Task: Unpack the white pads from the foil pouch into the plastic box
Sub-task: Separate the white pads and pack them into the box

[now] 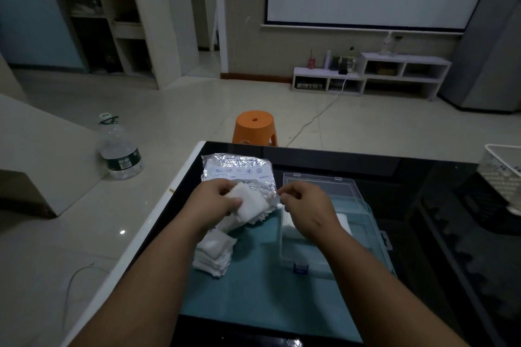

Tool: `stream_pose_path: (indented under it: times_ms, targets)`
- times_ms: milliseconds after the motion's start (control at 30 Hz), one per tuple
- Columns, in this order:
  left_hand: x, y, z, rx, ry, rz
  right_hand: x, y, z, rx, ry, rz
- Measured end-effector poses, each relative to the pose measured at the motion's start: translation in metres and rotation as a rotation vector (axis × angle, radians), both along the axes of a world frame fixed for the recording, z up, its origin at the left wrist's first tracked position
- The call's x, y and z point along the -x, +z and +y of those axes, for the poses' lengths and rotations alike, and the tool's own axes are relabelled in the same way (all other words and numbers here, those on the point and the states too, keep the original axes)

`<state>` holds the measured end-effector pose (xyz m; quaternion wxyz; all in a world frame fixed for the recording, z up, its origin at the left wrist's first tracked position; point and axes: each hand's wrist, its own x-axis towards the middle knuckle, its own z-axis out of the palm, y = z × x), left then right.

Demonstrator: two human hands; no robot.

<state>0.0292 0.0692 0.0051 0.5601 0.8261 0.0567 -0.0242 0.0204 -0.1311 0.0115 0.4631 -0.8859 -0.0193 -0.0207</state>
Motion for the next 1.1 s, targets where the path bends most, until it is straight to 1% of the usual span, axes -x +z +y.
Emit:
stream_pose_path:
  times_ms: [67,100,233,333,400,467,533,600,700,800,867,933,1000,1033,1100]
  targets:
    - [-0.003,0.0,-0.007,0.136,-0.016,0.031,0.0,0.003,-0.004,-0.036,-0.006,0.003]
    - [-0.004,0.0,-0.009,0.183,-0.021,0.045,0.001,0.003,-0.005,-0.076,0.01,0.034]
    - [-0.009,0.001,-0.018,0.288,-0.046,0.095,0.004,0.004,-0.009,-0.313,0.127,0.228]
    - [-0.005,0.005,-0.028,0.368,-0.067,0.118,0.003,0.007,-0.009,-0.393,0.076,0.251]
    - [-0.003,0.008,-0.036,0.434,-0.06,0.113,0.002,0.009,-0.008,-0.519,0.008,0.284]
    - [-0.002,0.011,-0.044,0.587,-0.001,0.111,0.002,0.011,-0.007,-0.733,-0.029,0.337]
    - [-0.003,0.009,-0.052,0.815,0.061,0.11,0.001,0.013,-0.007,-0.878,-0.048,0.362]
    - [-0.002,0.008,-0.061,0.965,0.04,0.088,0.001,0.013,-0.007,-0.957,-0.065,0.379]
    - [0.002,0.005,-0.072,1.089,-0.004,0.118,0.003,0.013,-0.006,-1.008,-0.071,0.42]
    - [0.003,0.003,-0.077,1.155,-0.018,0.116,0.008,0.015,-0.005,-0.992,-0.021,0.435]
    - [0.002,0.002,-0.077,1.166,0.006,0.092,0.012,0.019,-0.005,-0.882,0.021,0.417]
    - [0.002,0.002,-0.075,1.175,0.058,0.079,0.012,0.019,-0.008,-0.592,0.021,0.291]
    - [0.0,0.003,-0.072,1.191,0.116,0.08,0.008,0.017,-0.013,-0.304,-0.04,0.066]
    - [0.0,0.003,-0.071,1.18,0.128,0.084,0.006,0.017,-0.015,-0.23,-0.052,-0.024]
    - [0.0,0.002,-0.069,1.108,0.109,0.108,0.006,0.019,-0.018,-0.195,0.008,-0.095]
